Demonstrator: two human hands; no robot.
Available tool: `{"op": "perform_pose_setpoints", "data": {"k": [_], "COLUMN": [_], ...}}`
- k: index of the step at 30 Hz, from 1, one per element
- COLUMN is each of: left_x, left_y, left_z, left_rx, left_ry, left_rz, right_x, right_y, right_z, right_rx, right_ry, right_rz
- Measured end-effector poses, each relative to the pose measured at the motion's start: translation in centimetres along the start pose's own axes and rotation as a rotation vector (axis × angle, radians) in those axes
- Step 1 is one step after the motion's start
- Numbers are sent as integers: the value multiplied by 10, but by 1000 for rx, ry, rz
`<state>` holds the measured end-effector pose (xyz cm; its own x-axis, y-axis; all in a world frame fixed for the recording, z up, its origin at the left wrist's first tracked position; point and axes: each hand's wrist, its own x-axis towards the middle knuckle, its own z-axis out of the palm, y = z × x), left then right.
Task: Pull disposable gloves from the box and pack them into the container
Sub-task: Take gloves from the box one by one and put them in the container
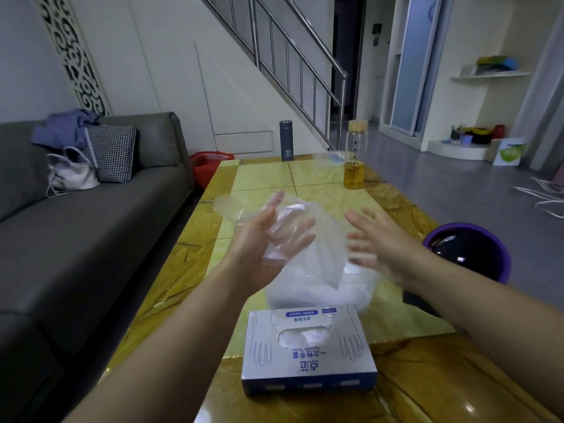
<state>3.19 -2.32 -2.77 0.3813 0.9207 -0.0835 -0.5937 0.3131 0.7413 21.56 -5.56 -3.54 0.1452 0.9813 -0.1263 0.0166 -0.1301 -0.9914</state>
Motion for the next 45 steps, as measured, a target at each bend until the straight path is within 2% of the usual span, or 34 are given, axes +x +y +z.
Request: {"op": "perform_pose_setpoints", "data": {"k": [2,4,6,10,12,14,15,16,19,21,22,23,24,26,27,29,32,34,36,39,40,42,43,44,45], "left_x": [3,10,16,34,43,53,58,60,69,70,66,62,58,57,60,72,90,99,105,114,116,120,121,123,124], "left_y": [3,6,11,34,55,70,72,71,64,62,61,58,53,36,26,5,-13,-21,-28,-37,-39,-42,-43,-45,-46], "left_z": [1,0,3,10,8,-7,-18,-29,-68,-75,-70,-57,-42,-16,-7,0,-11,-22,-29,-40,-43,-48,-49,-51,-53], "left_rx": [-60,-104,-90,50,158,148,148,171,278,613,884,1139,1338,1704,1900,2200,2411,2428,2408,2372,2371,2371,2367,2367,2368], "left_ry": [-6,-10,-32,-126,-235,-282,-214,-72,431,636,605,463,237,-207,-352,-493,-472,-469,-495,-530,-537,-554,-559,-561,-559], "left_rz": [34,60,77,163,223,221,231,242,266,498,697,890,995,911,828,677,286,32,-116,-202,-213,-225,-232,-242,-250], "right_x": [0,2,9,31,43,48,50,51,67,75,80,82,85,91,94,99,104,105,106,103,100,99,101,104,108], "right_y": [5,8,1,-47,-72,-81,-77,-69,-26,-6,1,5,9,16,19,24,27,28,31,32,30,28,28,30,33], "right_z": [1,7,13,16,12,7,4,2,-2,-5,-6,-6,-6,-3,-3,-4,-5,-3,2,6,8,11,14,17,20], "right_rx": [263,357,404,250,128,-9,-91,-185,-525,-730,-819,-891,-938,-1002,-1036,-1117,-1238,-1327,-1441,-1643,-1732,-1898,-1903,-1872,-1814], "right_ry": [-139,-194,-141,11,-6,-17,-11,-10,-61,-84,-85,-82,-86,-99,-110,-125,-160,-185,-204,-192,-149,-56,-44,-85,-170], "right_rz": [196,181,32,-337,-459,-504,-492,-459,-273,-174,-146,-130,-110,-76,-67,-54,-32,-25,-5,-8,-88,-369,-470,-481,-406]}}
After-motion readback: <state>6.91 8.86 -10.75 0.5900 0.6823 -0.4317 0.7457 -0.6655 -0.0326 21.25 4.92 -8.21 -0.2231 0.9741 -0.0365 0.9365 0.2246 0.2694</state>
